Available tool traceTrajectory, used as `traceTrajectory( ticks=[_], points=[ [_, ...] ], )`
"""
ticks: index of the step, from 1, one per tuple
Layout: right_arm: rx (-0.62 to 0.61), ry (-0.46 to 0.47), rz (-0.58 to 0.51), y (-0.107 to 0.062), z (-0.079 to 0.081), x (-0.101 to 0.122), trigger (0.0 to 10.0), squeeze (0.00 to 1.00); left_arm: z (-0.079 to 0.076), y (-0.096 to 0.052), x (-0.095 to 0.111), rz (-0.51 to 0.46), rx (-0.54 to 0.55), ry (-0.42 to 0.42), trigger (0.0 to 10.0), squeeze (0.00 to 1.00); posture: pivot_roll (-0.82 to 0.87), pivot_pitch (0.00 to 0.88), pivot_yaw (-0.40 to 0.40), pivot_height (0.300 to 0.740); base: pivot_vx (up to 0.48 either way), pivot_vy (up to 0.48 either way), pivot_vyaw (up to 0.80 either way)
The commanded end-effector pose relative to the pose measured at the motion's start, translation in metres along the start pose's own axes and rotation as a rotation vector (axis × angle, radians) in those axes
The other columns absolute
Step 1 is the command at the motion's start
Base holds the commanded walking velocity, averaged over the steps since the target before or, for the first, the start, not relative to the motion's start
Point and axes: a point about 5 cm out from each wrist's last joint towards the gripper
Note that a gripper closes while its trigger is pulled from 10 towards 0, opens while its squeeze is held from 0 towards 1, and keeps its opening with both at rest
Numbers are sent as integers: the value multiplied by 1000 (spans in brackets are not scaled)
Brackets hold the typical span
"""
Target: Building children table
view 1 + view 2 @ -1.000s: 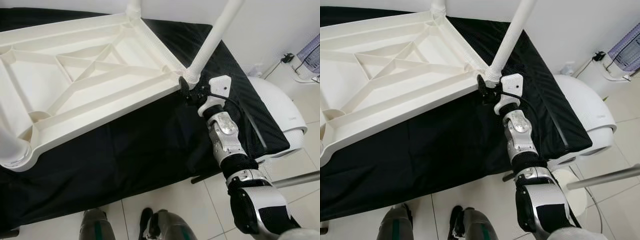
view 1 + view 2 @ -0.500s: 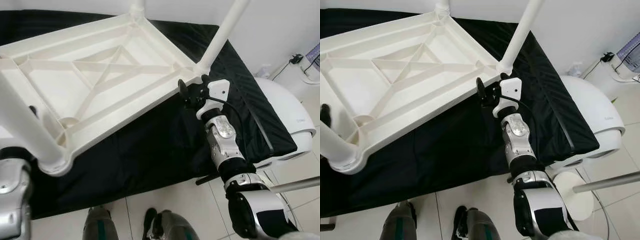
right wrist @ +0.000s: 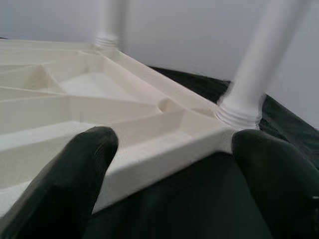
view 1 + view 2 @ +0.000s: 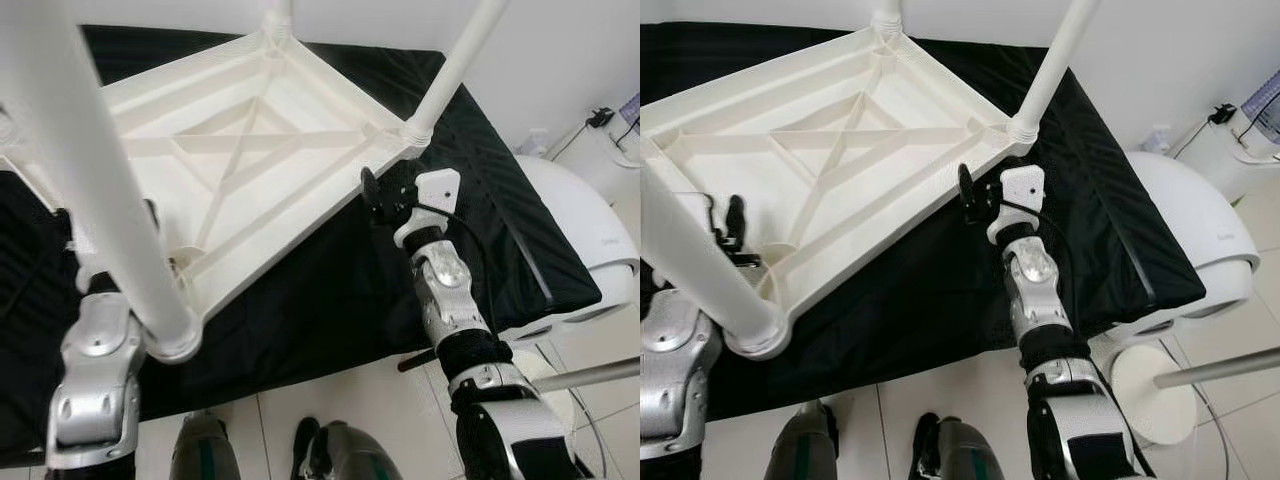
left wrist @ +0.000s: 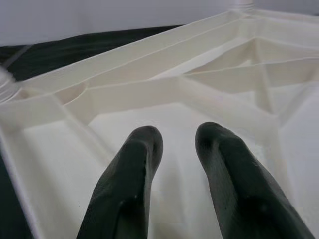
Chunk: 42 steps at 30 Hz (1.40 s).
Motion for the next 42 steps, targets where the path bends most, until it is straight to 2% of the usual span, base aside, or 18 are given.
traceTrajectory(
  ticks=[1, 2, 3, 8, 17, 18, 20, 21, 22, 24, 28, 42],
  points=[
    [-132, -29, 67, -7, -13, -9, 10000, 0, -12, 2, -1, 10, 16, -17, 10000, 0, 183, 151, -120, 740, 0, 0, 0],
    [-132, -29, 67, -7, -13, -9, 10000, 0, -12, 2, -1, 10, 16, -17, 10000, 0, 183, 151, -120, 740, 0, 0, 0],
    [-208, -53, 104, -10, -18, -13, 10000, 0, -18, 4, 0, 6, 2, -22, 10000, 0, 175, 154, -118, 740, 0, 0, 0],
    [-326, -69, 207, -19, -27, -23, 10000, 0, -29, 8, 2, 0, -29, -37, 10000, 0, 165, 159, -116, 740, 0, 0, 0],
    [-370, -61, 275, -22, -30, -32, 10000, 0, -39, 9, 4, 0, -59, -44, 10000, 0, 155, 164, -118, 740, 0, 0, 0],
    [-362, -53, 283, -15, -29, -33, 10000, 0, -43, 8, 4, 3, -74, -45, 10000, 0, 157, 169, -124, 740, 0, 0, 0],
    [-362, -53, 283, -15, -29, -33, 10000, 0, -43, 8, 4, 3, -74, -45, 10000, 0, 157, 169, -124, 740, 0, 0, 0],
    [-348, -55, 287, -7, -28, -32, 10000, 0, -47, 6, 3, 4, -88, -40, 10000, 0, 161, 173, -129, 740, 0, 0, 0],
    [-348, -55, 287, -7, -28, -32, 10000, 0, -47, 6, 3, 4, -88, -40, 10000, 0, 161, 173, -129, 740, 0, 0, 0],
    [-307, -41, 295, 10, -28, -29, 10000, 0, -53, 0, 0, 12, -119, -25, 10000, 0, 168, 184, -149, 740, 0, 0, 0],
    [-275, -43, 306, 22, -29, -24, 10000, 0, -55, -7, -5, 30, -141, -7, 10000, 0, 169, 193, -158, 740, 0, 0, 0],
    [-218, -60, 365, 34, -32, -24, 10000, 0, -58, -16, -7, 46, -134, 3, 10000, 0, 173, 222, -175, 740, 0, 0, 0]
  ],
)
Point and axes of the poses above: a point about 5 cm out from each wrist's last joint towards the gripper, its own y axis pointing out of the wrist towards the gripper, its own x axis along the axis of the wrist's last joint, z = x × y, and after that the axes turned 8 degrees about -y, right-handed
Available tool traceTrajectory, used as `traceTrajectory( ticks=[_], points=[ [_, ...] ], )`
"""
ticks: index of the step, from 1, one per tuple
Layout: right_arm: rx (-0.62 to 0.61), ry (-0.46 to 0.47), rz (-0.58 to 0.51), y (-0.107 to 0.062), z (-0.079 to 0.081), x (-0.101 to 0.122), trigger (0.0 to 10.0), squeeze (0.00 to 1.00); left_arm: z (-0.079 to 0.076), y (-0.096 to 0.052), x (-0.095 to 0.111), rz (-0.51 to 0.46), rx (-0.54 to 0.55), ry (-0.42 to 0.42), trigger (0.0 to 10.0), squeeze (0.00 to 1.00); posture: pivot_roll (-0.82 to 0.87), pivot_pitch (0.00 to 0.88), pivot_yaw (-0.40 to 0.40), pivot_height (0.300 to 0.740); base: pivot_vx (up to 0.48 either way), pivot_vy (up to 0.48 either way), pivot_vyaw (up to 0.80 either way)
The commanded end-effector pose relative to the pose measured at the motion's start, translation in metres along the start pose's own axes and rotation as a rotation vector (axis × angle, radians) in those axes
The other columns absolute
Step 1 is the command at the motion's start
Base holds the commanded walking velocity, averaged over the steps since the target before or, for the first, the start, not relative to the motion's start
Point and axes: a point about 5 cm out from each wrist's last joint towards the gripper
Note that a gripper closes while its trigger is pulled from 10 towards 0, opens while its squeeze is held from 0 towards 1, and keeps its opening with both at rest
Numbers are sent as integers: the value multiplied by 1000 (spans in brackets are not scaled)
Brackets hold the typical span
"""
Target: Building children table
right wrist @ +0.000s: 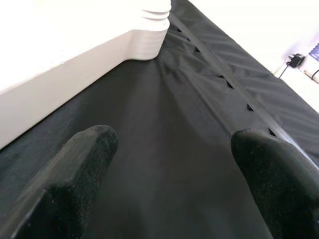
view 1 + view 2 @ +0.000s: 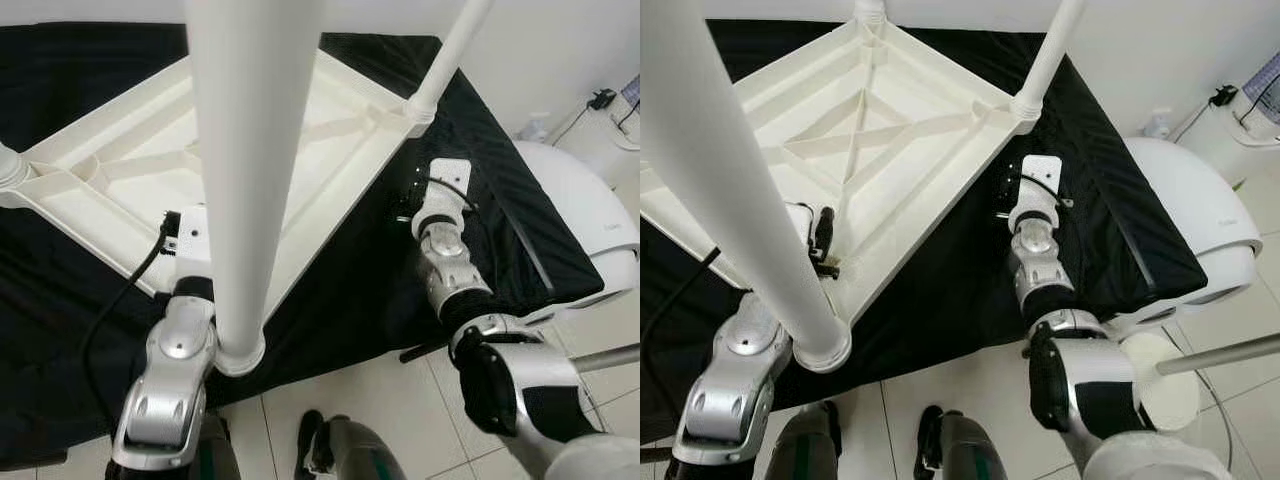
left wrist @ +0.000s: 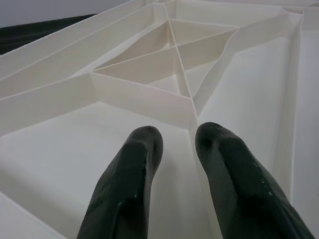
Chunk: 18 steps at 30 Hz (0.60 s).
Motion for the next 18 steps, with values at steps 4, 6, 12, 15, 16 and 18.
traceTrajectory(
  ticks=[4, 6, 12, 15, 16, 18],
  points=[
    [32, 12, 33, -1, 0, -9, 10000, 0, -5, -3, 1, 1, 2, 1, 10000, 0, 178, 221, -174, 740, 0, 0, 0],
    [41, 15, 30, -1, 2, -8, 10000, 0, -5, -3, 2, 0, 3, 0, 10000, 0, 180, 222, -172, 740, 0, 0, 0],
    [85, 42, 15, 1, 8, -2, 10000, 0, -7, -4, 5, -7, -2, 1, 10000, 0, 189, 224, -169, 740, 0, 0, 0],
    [104, 55, 10, 2, 11, 2, 10000, 0, -9, -5, 7, -12, -16, -1, 10000, 0, 194, 224, -169, 740, 0, 0, 0],
    [110, 56, 10, 3, 12, 4, 10000, 0, -11, -6, 8, -14, -29, -2, 10000, 0, 196, 223, -170, 740, 0, 0, 0],
    [121, 62, 9, 3, 14, 5, 10000, 0, -13, -8, 9, -18, -47, -3, 10000, 0, 198, 222, -169, 740, 0, 0, 0]
  ],
)
Point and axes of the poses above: a point about 5 cm out from each wrist's last joint towards the gripper, its own y axis pointing out of the wrist towards the gripper, its own x axis along the axis of the wrist's last joint, z = x × y, and after that the axes turned 8 degrees about -y, right-handed
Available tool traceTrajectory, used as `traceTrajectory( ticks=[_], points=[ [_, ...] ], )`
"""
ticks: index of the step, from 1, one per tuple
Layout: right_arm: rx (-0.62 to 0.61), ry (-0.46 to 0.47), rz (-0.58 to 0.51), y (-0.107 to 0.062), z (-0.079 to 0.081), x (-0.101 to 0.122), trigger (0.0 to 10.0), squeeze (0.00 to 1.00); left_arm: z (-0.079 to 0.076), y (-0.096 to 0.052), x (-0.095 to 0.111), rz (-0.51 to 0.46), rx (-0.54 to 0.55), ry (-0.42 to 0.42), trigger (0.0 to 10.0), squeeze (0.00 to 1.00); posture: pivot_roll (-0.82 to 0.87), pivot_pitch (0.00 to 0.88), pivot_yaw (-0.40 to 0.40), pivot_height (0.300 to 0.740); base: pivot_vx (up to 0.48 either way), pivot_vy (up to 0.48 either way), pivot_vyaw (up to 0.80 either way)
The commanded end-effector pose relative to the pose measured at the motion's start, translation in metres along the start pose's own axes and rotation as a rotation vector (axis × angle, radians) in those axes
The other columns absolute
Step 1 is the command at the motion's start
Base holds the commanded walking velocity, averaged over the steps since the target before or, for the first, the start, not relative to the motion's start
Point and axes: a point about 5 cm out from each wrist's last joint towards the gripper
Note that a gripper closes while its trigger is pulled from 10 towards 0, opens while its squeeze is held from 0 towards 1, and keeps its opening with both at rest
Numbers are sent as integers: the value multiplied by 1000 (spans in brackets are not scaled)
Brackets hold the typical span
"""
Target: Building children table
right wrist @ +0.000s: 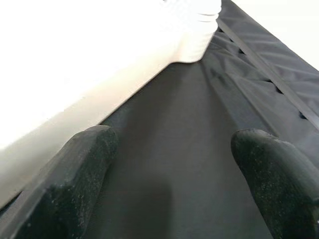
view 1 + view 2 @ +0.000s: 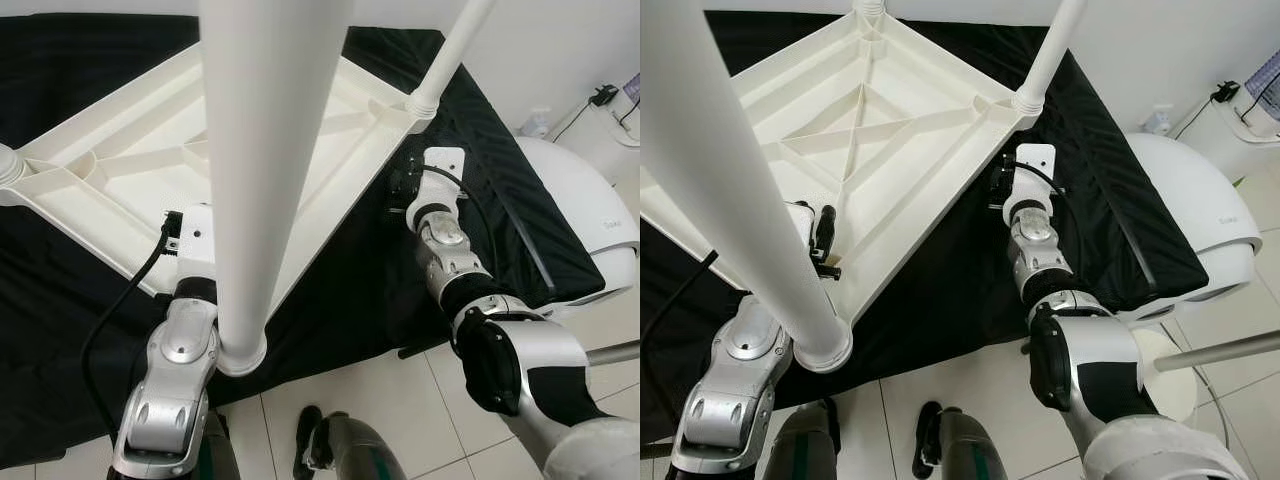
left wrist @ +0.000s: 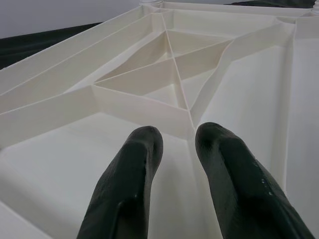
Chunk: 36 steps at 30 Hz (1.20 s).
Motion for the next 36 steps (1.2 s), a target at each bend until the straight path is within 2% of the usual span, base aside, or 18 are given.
traceTrajectory(
  ticks=[1, 12, 21, 34, 35, 36],
  points=[
    [-1, 20, 17, -1, -1, -4, 10000, 0, -9, -4, -1, 10, -39, -10, 10000, 0, 198, 222, -169, 740, 0, 0, 0],
    [57, 62, 32, 2, 5, 1, 10000, 0, -21, -9, 3, -1, -132, -9, 10000, 0, 215, 213, -166, 740, 0, 0, 0],
    [208, 130, 39, 2, 22, 6, 10000, 0, -32, -11, 9, -23, -249, -3, 10000, 0, 215, 199, -164, 740, 0, 0, 0],
    [321, 109, 14, 1, 39, 14, 10000, 0, -34, -14, 15, -31, -270, -22, 10000, 0, 210, 220, -161, 740, 0, 0, 0],
    [362, 95, 0, 0, 46, 18, 10000, 0, -35, -14, 16, -33, -273, -27, 10000, 0, 210, 228, -162, 740, 0, 0, 0],
    [442, 90, -17, -3, 60, 21, 10000, 0, -36, -16, 18, -33, -284, -33, 10000, 0, 206, 241, -167, 740, 0, 0, 0]
  ],
)
Point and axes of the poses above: a point about 5 cm out from each wrist's last joint towards the gripper, its own y axis pointing out of the wrist towards the gripper, its own x axis along the axis of the wrist's last joint, z = x × y, and after that the axes turned 8 degrees about -y, right-handed
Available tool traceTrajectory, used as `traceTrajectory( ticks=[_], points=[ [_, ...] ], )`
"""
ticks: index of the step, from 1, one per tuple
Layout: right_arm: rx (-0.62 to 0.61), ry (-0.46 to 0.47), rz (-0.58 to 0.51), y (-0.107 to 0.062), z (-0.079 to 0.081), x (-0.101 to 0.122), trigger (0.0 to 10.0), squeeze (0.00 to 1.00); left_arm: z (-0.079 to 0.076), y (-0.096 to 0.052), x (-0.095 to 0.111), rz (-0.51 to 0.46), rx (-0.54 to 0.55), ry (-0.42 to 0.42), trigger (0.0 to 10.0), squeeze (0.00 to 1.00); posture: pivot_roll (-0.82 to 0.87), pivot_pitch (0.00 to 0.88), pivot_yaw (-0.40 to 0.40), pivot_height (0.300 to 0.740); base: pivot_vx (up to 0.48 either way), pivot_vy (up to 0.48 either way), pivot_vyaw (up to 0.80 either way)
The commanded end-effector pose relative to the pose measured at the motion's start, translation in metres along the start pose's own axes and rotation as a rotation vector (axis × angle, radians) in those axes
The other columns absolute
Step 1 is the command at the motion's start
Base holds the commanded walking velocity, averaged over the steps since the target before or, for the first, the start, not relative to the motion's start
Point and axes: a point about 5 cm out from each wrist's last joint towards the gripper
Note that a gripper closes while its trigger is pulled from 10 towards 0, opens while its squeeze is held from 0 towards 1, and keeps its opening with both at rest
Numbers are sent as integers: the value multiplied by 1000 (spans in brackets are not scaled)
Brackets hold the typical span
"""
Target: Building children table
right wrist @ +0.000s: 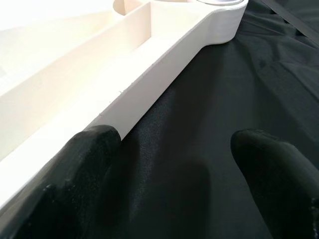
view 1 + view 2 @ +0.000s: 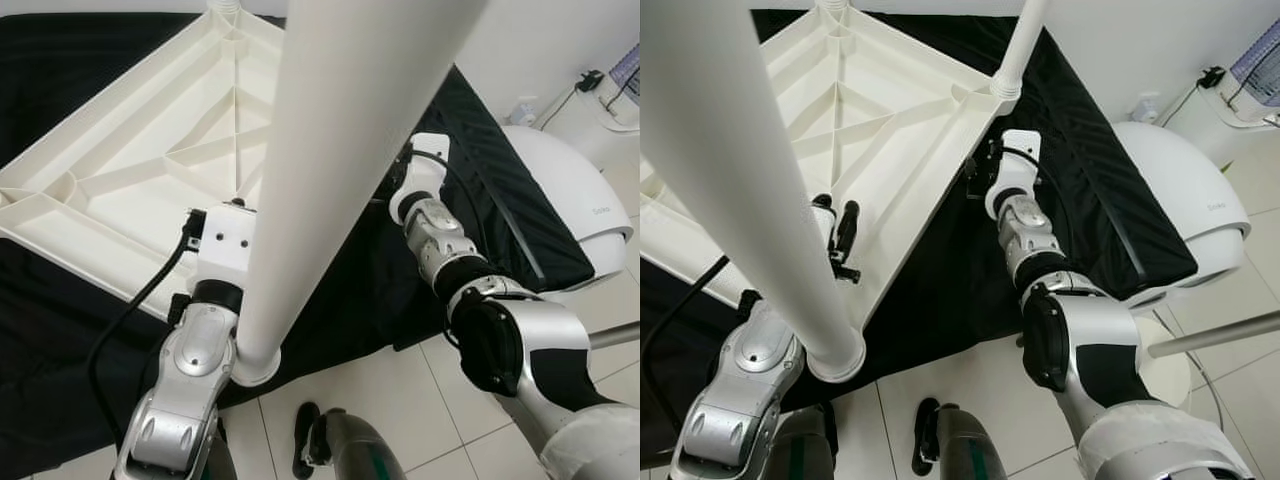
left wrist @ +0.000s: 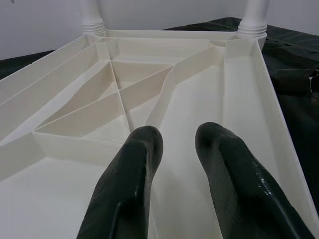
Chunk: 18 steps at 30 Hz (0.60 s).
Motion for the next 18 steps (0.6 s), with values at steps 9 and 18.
traceTrajectory(
  ticks=[9, 18],
  points=[
    [452, -80, -7, -2, 84, 0, 10000, 0, -21, -10, 5, 22, -171, -51, 10000, 0, 197, 248, -186, 740, 0, 0, 0],
    [252, -49, -57, 3, 44, 8, 10000, 0, -24, 0, 7, 7, -166, -40, 10000, 0, 175, 239, -178, 740, 0, 0, 0]
  ],
)
Point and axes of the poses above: a point about 5 cm out from each wrist's last joint towards the gripper, its own y axis pointing out of the wrist towards the gripper, its own x axis along the axis of the wrist's last joint, z = x × y, and after that the axes turned 8 degrees about -y, right-handed
